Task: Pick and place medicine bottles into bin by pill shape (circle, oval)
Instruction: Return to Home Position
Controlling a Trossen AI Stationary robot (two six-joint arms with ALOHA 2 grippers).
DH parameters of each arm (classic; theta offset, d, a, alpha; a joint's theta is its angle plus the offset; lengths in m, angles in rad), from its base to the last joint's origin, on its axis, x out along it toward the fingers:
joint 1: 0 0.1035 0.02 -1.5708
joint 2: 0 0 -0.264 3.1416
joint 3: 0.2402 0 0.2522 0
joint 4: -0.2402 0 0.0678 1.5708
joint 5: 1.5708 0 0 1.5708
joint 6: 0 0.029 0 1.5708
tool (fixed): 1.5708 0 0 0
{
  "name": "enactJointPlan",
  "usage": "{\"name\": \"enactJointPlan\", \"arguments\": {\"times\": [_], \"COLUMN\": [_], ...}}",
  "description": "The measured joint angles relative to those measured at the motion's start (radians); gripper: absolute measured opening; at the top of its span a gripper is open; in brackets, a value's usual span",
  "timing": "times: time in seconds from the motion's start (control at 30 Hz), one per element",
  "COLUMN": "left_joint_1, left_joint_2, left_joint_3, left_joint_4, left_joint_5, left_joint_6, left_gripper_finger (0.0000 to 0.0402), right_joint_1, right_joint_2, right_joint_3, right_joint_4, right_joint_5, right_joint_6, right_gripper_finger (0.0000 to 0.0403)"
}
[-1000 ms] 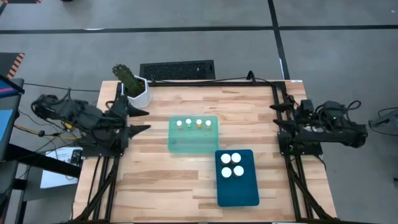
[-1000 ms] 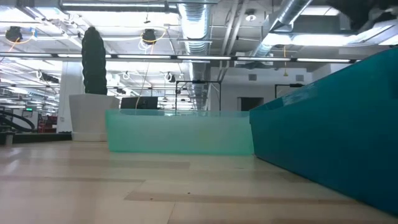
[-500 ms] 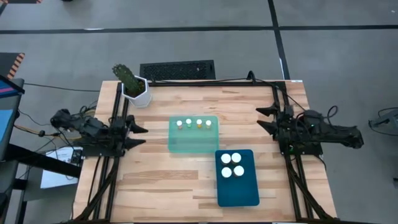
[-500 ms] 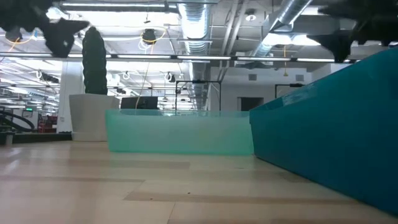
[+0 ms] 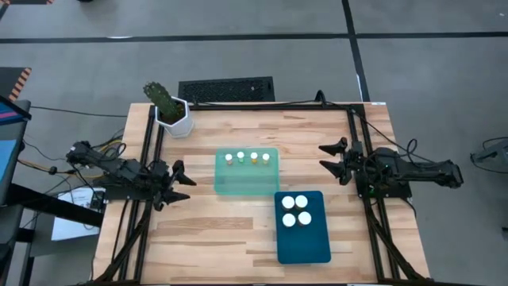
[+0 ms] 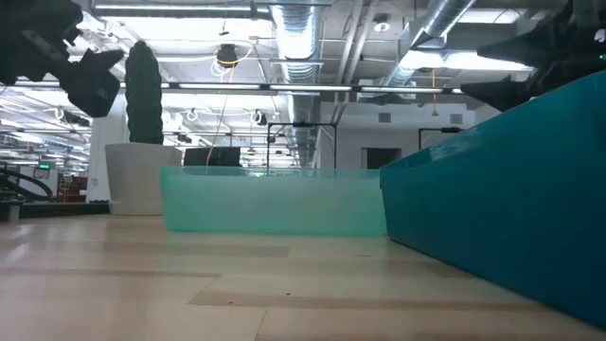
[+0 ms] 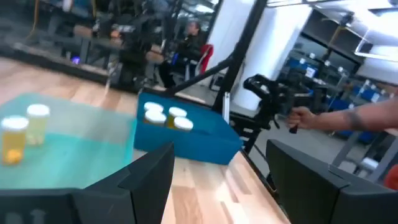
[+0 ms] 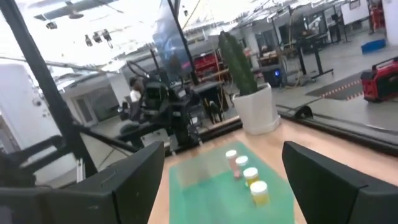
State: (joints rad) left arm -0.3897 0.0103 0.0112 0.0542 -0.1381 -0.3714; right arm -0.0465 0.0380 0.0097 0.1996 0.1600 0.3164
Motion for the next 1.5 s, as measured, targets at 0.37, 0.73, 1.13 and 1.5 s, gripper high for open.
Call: {"name": "enactJointPlan", "arguments": {"times": [0.37, 0.73, 1.13, 1.5], "left_joint_1": [0.002, 0.002, 0.002, 0.002], "left_joint_2": [-0.006, -0.004, -0.004, -0.004], "left_joint_3": [-0.001, -0.002, -0.003, -0.004], "left_joint_4": [-0.001, -0.001, -0.001, -0.001], "left_joint_5": [-0.002, -0.008, -0.008, -0.007], "left_joint_6": [0.084, 0.054, 0.060, 0.060], "left_gripper_finger": [0.0247, 0.0247, 0.0247, 0.0247], "right_joint_1": [0.001, 0.000, 0.000, 0.000], "right_joint_2": [0.001, 0.004, 0.004, 0.004], "right_joint_3": [0.000, 0.000, -0.001, -0.002], "right_joint_4": [-0.133, -0.158, -0.161, -0.162], "right_joint_5": [-0.001, -0.031, -0.031, -0.031], "right_joint_6": [-0.003, 0.021, 0.024, 0.026], "right_gripper_finger": [0.0334, 0.0334, 0.0334, 0.0333]}}
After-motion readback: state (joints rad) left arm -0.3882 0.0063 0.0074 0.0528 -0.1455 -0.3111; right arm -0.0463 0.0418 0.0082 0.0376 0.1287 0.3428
